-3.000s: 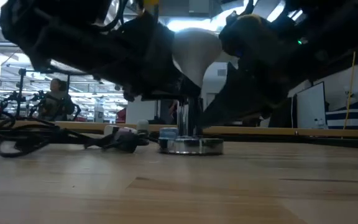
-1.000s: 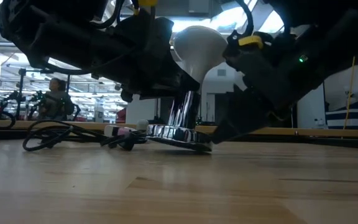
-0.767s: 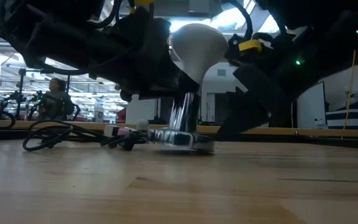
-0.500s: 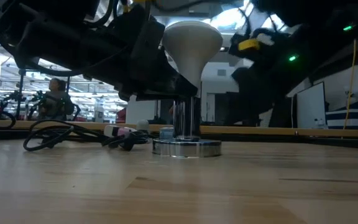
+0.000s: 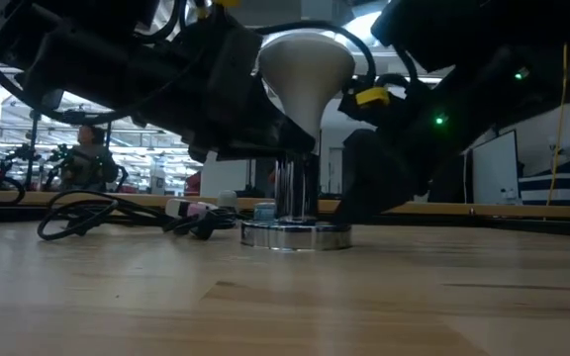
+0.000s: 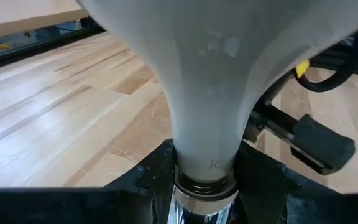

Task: Screw lightbulb
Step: Remove the white lightbulb from the silver lamp

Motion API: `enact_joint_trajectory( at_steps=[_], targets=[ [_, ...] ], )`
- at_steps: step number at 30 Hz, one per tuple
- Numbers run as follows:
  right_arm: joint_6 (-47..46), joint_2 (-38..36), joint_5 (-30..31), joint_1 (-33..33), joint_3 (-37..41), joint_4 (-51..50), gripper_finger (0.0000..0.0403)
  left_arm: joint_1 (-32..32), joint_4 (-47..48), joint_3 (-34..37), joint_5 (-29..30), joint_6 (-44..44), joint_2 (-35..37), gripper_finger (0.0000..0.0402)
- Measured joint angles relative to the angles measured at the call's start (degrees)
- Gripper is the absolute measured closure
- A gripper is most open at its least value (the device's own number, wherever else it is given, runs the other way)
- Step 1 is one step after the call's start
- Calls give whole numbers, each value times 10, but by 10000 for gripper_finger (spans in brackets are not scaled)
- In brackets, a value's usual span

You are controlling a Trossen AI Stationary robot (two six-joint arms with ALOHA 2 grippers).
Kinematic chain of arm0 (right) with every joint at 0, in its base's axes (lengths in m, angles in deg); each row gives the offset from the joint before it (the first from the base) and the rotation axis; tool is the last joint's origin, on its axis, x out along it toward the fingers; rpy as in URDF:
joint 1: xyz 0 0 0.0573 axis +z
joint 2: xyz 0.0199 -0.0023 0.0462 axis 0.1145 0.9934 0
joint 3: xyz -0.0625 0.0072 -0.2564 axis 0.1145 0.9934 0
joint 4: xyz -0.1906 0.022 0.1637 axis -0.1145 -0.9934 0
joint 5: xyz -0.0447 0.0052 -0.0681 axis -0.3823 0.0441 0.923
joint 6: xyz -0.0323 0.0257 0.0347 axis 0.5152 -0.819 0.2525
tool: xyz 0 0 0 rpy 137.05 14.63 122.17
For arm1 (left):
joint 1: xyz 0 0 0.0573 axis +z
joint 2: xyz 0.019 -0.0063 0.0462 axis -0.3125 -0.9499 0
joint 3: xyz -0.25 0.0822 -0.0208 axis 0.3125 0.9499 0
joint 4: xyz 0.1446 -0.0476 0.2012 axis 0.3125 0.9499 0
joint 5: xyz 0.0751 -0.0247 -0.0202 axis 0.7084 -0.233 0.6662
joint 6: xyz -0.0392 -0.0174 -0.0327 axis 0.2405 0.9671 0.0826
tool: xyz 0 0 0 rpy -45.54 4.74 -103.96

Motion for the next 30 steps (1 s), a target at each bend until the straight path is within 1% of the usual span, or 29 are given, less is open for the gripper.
enact_joint_trajectory(
  at_steps=[5,7,10,14,16,19,23,27,30],
  targets=[
    [-29,2,4,26,2,34,393,2,7,-1,-1,8,1,263],
    [-49,2,-14,38,-3,71,393,2,9,-1,-1,12,1,263],
    [-48,11,-21,49,-6,109,393,3,15,-1,3,21,1,263],
    [-38,43,-5,51,-36,136,393,3,16,-1,4,28,1,263],
    [-33,52,-12,53,-52,132,393,3,15,-1,5,27,1,263],
    [-16,53,-5,54,-62,112,393,3,16,-1,6,34,1,263],
    [-9,26,34,60,-62,62,393,3,14,0,5,25,0,263],
    [-8,-2,34,63,-62,-7,393,-2,4,0,6,6,0,263],
    [-8,-8,35,63,-62,-22,393,-2,-11,0,6,7,-1,263]
  ],
)
